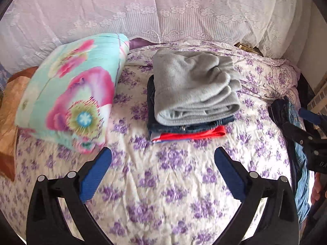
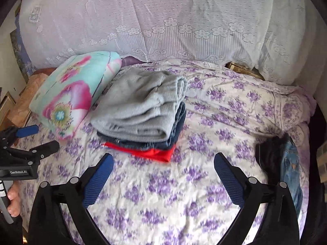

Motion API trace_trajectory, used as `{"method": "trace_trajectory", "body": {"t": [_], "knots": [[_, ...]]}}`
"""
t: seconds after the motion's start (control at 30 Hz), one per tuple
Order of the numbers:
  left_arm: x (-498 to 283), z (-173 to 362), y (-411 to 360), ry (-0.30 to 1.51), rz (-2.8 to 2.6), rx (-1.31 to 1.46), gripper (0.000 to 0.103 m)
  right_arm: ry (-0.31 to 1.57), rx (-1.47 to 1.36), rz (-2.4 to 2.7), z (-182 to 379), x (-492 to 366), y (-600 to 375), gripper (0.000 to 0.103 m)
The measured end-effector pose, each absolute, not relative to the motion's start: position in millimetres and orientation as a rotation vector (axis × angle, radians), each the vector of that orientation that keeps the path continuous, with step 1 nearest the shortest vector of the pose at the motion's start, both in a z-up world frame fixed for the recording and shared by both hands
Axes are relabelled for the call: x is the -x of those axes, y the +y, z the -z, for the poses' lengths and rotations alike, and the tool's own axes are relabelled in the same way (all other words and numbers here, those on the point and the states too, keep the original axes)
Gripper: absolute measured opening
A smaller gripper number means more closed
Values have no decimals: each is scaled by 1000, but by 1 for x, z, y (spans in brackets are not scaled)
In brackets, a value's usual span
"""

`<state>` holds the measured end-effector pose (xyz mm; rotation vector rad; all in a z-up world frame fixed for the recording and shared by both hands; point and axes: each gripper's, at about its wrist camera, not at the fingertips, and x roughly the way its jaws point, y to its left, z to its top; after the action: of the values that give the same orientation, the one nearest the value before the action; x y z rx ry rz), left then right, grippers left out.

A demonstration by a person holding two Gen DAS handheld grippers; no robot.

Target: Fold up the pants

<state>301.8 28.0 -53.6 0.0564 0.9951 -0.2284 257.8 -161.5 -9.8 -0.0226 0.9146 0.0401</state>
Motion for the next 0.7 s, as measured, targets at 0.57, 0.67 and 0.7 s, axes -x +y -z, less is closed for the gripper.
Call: {"method": "trace_trajectory", "body": {"t": [0.57, 0.67, 0.7], "knots": [[-70, -35, 37, 846, 117, -37, 98, 841, -2, 5, -36, -55, -120, 99], [-60, -40, 38, 832, 110, -31, 98, 829, -6, 0, -42, -43, -120, 99], [-57, -41, 37, 832, 111, -29, 98, 825, -8, -2, -44, -41, -120, 99]]}}
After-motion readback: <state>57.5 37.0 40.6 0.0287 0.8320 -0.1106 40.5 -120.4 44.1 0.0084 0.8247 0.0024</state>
